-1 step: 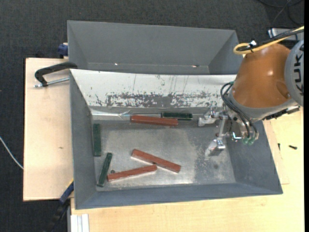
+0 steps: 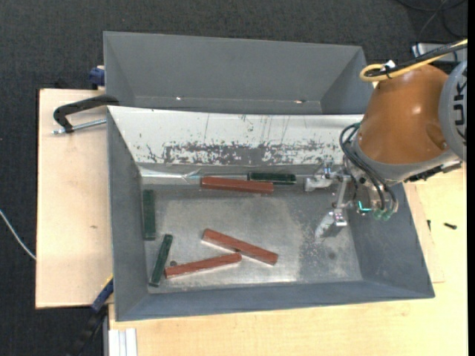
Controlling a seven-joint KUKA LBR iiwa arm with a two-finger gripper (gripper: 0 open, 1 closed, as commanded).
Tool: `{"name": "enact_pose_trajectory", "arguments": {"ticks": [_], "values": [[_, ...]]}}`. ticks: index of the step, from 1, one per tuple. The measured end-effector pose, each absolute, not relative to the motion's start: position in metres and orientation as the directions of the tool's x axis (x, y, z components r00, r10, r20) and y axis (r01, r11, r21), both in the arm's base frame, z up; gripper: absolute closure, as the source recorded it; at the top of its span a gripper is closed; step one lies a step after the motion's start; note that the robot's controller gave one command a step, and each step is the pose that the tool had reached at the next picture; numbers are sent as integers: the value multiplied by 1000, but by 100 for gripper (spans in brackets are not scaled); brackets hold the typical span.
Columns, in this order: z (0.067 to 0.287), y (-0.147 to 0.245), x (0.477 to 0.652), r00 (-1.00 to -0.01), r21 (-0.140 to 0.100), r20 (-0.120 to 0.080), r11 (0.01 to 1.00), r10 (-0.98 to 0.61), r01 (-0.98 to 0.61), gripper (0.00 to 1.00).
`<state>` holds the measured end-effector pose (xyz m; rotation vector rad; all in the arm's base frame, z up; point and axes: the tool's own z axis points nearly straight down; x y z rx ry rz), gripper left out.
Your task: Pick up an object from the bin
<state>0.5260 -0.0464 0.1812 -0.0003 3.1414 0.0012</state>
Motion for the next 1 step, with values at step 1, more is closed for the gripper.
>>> {"name": "enact_pose_trajectory", "arguments": {"ticks": [1], "values": [[88, 7, 492, -1000, 1, 7, 1000, -26, -26, 100]]}}
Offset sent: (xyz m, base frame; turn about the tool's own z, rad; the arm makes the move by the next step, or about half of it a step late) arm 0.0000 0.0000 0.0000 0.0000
